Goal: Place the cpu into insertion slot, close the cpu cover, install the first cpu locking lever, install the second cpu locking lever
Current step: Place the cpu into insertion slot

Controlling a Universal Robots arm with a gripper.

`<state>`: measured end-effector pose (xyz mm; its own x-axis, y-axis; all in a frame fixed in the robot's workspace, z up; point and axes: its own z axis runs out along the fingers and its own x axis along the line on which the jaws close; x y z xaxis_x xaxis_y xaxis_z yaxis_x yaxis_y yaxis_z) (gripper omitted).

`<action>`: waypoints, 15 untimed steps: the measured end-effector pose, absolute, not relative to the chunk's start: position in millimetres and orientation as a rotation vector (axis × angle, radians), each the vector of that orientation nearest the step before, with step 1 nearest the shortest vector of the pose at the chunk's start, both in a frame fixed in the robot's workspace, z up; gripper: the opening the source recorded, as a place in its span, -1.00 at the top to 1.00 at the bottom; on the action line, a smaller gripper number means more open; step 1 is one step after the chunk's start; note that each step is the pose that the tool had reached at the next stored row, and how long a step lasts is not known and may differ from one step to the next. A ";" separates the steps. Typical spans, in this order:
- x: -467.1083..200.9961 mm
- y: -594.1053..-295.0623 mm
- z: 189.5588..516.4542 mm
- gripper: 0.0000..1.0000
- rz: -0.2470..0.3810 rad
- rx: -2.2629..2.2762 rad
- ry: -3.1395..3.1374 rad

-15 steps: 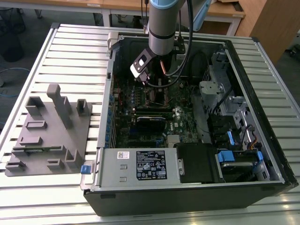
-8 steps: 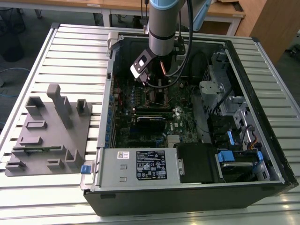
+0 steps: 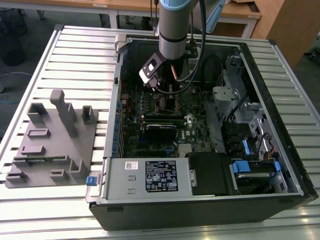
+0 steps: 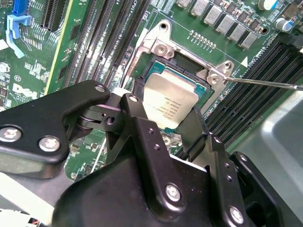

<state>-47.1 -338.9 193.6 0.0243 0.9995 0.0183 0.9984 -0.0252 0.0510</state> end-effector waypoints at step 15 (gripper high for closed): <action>-47.1 -339.0 191.3 -0.08 0.076 2.231 2.177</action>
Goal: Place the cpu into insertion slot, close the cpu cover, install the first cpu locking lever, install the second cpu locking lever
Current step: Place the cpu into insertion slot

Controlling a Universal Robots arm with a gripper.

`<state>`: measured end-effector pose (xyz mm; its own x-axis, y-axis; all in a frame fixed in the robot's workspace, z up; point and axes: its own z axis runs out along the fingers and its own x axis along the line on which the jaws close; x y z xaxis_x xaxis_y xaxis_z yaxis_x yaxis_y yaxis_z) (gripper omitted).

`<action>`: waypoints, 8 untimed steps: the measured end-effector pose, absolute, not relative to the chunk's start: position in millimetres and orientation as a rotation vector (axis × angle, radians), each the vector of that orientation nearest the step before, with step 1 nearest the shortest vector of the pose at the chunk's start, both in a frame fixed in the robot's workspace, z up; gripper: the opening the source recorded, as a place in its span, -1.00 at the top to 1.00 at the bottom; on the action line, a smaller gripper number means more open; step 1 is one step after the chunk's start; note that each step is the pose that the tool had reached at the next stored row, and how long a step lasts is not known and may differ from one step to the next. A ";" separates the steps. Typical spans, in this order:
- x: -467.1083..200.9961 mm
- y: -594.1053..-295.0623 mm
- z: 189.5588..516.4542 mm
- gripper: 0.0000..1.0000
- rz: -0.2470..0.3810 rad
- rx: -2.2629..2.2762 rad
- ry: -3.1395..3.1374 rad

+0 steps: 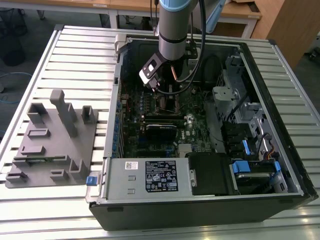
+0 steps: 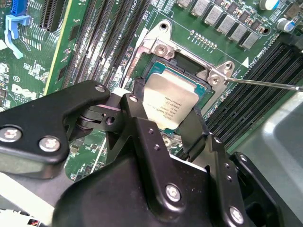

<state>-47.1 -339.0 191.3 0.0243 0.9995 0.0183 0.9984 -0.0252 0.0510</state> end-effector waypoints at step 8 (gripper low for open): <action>-46.9 -338.8 190.8 -0.22 0.078 2.231 2.177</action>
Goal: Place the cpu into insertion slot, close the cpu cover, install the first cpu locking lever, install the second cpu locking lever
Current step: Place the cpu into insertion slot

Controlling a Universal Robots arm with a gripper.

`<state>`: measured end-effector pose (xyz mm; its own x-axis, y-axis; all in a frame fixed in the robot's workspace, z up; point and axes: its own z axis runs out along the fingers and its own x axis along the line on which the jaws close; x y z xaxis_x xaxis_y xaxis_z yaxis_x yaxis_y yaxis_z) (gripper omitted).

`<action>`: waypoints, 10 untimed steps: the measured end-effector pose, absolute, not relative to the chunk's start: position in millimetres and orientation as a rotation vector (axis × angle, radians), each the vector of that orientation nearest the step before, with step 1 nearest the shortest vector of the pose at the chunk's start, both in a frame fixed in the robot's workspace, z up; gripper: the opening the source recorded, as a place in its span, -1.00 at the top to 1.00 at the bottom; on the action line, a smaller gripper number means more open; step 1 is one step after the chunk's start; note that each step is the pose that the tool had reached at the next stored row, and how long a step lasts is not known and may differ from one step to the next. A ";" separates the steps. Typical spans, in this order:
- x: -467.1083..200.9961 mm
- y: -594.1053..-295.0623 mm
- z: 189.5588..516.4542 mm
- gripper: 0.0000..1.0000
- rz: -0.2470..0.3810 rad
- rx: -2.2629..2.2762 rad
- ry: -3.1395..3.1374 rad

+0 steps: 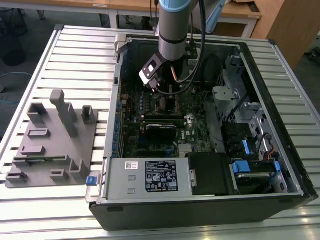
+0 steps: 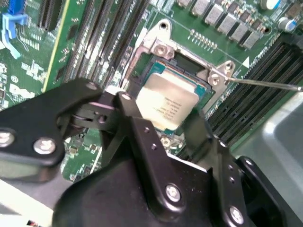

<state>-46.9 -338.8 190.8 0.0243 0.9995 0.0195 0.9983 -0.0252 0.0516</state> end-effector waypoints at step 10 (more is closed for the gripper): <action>-47.1 -339.0 193.3 -0.46 0.076 2.231 2.177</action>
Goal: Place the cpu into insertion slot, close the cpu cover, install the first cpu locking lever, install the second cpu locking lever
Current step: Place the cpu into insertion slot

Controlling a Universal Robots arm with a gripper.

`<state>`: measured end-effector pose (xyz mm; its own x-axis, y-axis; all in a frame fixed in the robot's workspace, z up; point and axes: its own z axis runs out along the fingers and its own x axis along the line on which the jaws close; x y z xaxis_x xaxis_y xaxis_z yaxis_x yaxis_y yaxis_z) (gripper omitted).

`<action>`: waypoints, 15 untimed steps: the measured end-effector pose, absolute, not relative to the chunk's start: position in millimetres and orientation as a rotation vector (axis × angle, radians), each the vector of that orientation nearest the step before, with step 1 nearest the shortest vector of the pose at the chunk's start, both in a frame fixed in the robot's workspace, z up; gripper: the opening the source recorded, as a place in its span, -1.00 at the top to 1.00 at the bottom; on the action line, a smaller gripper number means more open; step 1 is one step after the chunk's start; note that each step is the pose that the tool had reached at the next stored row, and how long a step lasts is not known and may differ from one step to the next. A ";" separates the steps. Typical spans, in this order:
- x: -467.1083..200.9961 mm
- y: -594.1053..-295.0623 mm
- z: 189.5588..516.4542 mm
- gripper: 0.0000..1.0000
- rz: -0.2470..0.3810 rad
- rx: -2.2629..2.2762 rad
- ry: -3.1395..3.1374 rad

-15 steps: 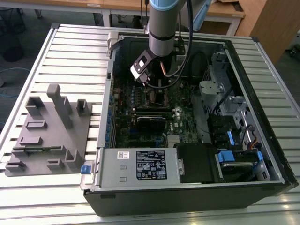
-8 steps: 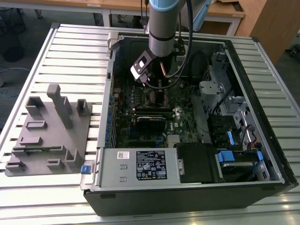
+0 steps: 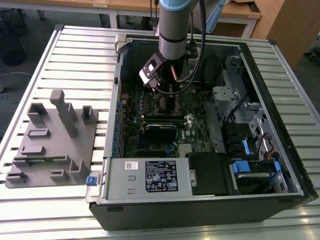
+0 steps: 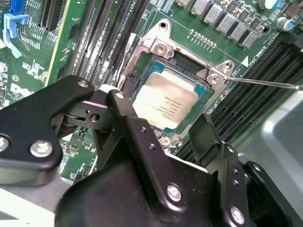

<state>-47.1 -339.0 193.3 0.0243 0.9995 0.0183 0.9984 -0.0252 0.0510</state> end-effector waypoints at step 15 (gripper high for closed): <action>-47.1 -338.9 202.9 -0.46 0.076 2.231 2.177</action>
